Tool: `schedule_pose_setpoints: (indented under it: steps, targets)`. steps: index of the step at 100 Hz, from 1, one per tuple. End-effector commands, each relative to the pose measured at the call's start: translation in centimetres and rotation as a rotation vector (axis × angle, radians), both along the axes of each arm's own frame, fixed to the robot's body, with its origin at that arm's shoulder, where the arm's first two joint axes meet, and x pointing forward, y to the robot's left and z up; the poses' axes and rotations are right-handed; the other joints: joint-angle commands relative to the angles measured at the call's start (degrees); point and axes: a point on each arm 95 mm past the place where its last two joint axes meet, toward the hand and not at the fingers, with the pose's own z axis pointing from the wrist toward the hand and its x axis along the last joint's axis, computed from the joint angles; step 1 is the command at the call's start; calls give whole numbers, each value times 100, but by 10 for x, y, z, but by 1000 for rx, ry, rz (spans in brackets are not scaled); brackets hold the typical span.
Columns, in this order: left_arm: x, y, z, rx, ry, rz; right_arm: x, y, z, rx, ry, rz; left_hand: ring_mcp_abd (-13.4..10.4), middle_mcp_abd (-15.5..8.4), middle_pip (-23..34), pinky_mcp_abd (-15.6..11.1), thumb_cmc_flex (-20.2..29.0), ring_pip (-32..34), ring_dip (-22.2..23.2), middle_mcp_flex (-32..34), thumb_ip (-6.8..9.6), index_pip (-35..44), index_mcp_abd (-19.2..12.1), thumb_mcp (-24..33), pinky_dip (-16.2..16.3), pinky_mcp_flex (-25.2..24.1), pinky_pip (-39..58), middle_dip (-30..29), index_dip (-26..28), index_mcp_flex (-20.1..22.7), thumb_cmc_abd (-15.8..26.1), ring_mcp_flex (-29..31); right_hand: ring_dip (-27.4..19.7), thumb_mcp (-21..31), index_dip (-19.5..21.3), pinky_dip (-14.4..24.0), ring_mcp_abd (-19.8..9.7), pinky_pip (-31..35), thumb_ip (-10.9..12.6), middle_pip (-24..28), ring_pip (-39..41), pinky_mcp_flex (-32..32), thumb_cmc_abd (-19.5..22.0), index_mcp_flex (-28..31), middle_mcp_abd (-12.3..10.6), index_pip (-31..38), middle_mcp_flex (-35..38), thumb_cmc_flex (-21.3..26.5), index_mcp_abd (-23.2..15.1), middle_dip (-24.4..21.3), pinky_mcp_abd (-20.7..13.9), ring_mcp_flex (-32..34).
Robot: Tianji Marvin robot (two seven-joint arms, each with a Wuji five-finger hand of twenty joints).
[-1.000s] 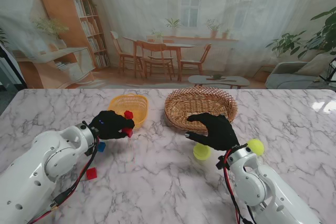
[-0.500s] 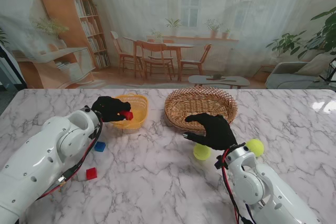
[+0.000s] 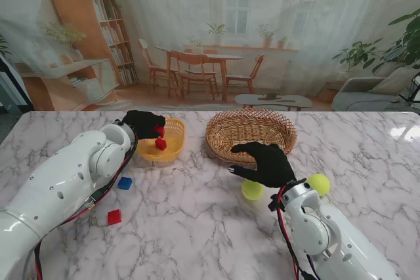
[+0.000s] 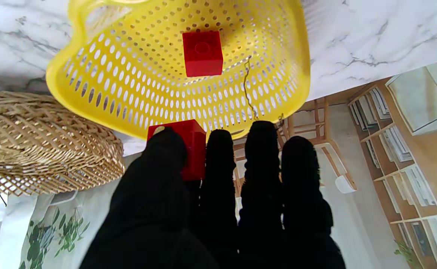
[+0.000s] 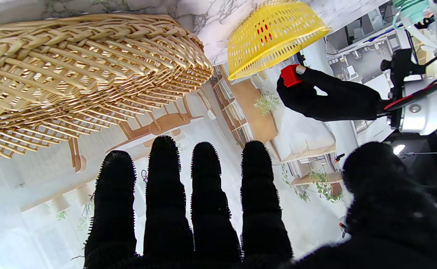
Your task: Sort the blocks and the balls into two baskets
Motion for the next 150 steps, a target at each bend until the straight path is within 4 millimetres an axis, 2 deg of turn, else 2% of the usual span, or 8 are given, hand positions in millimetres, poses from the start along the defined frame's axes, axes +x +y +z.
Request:
schedule_pose_setpoints:
  steps: [1,14,21,36,75,88,110,150]
  targets:
    - [3,-5,-2,-5,16,9,0,-1,-2,-9,5,-4,72,122,183,-23,215,-26,-15,-293,49,-98,-28,-53,176,-91,166,-250,-183,-124,5,-156,77,-53,76,31,-14,21,141,-21,-12,-53,260,96,-48,38,24,91,34,52,126,60]
    - [6,-7,-10,-9,24,27,-1,-3,-2,-6,-2,-8,138,261,420,-43,-3,-277,-253,-759,51,-834,143,-64,181,-193,63,-1073,-613,-61,117,-340,76,-49,75,32,-11,22,143,-23,-14,-55,261,95,-35,37,24,95,42,52,129,55]
    - [7,-8,-12,3,27,24,-1,-3,-1,-4,-3,-10,116,389,333,-23,-271,-458,-433,-1120,44,-1744,286,-147,171,-297,-55,-2446,-1385,-33,400,-468,76,-50,74,32,-20,20,142,-24,-13,-58,262,90,-29,35,22,93,36,52,128,56]
    - [6,-8,-14,10,24,15,-1,-3,-2,-5,-3,-11,146,536,-169,14,-432,-589,-575,-1449,46,-2405,342,-307,161,-397,-156,-3076,-2021,-164,409,-569,76,-51,74,30,-12,14,141,-29,-13,-64,264,88,-26,34,9,91,41,50,128,56]
    - [-4,2,-9,6,22,-7,-1,-4,-1,-3,-5,-13,219,593,-345,61,-590,-739,-719,-1454,39,-2567,348,-383,125,-529,-311,-3323,-2141,28,439,-651,76,-50,74,32,-14,16,142,-24,-14,-62,261,89,-28,34,24,93,38,52,133,56]
    - [-13,10,-10,5,14,-23,0,-4,-2,-4,-3,-12,270,595,-409,37,-692,-1042,-1028,-1429,18,-2600,338,-434,-84,-644,-714,-3377,-2125,82,505,-741,76,-49,72,31,-10,14,142,-26,-15,-66,263,80,-42,30,17,92,42,51,137,55]
    - [-40,26,-6,16,5,-66,0,-3,-2,-7,1,-11,375,666,-898,-15,-1137,-1812,-2153,-1451,-66,-2753,382,-513,-783,-909,-1430,-3840,-2152,70,624,-1076,76,-49,74,30,-16,12,141,-24,-15,-65,266,83,-33,33,24,91,42,52,129,55]
    - [-93,67,-5,-8,-64,-110,1,-3,-3,-10,5,-13,434,670,-933,102,-1278,-1775,-2243,-1366,-79,-2810,408,-528,-905,-1045,-1499,-3836,-2155,101,632,-1195,75,-50,72,31,-12,12,141,-30,-18,-64,264,91,-27,31,24,92,44,50,128,50]
